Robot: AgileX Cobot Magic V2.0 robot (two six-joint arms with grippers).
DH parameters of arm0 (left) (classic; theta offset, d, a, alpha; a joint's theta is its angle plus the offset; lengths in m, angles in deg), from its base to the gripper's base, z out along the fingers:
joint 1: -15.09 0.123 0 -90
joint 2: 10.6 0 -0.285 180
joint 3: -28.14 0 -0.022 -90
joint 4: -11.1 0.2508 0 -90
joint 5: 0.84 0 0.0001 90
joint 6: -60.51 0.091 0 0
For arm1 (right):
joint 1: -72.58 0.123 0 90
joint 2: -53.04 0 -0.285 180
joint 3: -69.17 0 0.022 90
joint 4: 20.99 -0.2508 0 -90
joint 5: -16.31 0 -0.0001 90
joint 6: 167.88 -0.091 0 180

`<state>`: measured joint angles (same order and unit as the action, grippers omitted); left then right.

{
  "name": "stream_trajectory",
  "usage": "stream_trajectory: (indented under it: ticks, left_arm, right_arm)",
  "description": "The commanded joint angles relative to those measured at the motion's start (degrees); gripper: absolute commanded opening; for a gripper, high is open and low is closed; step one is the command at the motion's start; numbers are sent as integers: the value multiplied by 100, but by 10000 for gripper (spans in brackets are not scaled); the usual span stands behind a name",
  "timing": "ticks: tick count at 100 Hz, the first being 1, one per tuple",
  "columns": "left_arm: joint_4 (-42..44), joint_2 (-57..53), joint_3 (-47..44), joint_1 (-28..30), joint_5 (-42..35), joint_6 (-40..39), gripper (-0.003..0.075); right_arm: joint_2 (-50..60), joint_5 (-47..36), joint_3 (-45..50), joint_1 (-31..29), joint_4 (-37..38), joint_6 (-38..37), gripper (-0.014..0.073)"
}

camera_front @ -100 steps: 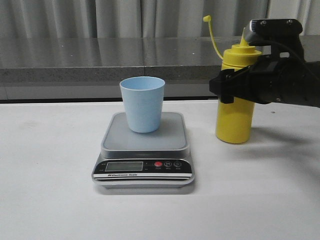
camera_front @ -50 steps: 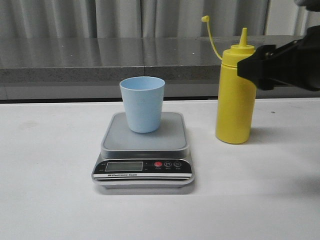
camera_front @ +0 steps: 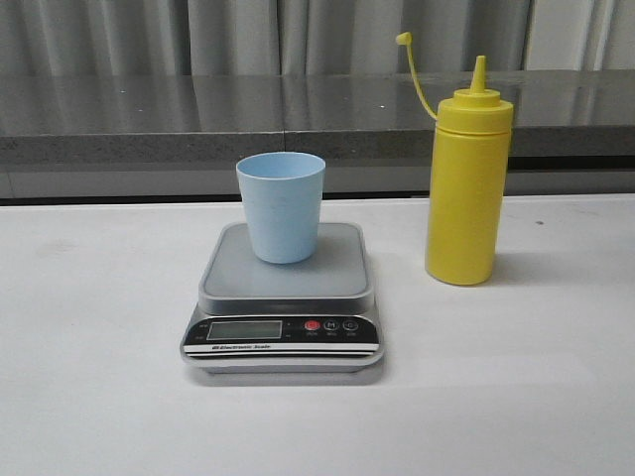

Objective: Pour seasoning into cup on scale with both arms

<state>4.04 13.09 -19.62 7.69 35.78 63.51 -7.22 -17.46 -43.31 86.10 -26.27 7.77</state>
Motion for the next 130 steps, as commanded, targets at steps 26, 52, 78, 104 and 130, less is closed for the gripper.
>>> stream_trajectory:
  ticks: [26, 52, 78, 104, 130]
  left_arm:
    - [-85, 51, 154, 4, -401, -52, -20]
    - [-85, 51, 154, 4, -401, -52, -20]
    - [-85, 51, 154, 4, -401, -52, -20]
    - [-85, 51, 154, 4, -401, -52, -20]
    - [-85, 51, 154, 4, -401, -52, -20]
  right_arm:
    - [567, 349, 46, -981, 922, 136, -68]
    - [1279, 390, 80, -981, 683, 136, -68]
    - [2550, 350, 524, -981, 528, 136, -68]
    - [3402, 567, 1029, -981, 528, 108, -68]
    - [4218, 1616, 1029, -987, 528, 94, -68]
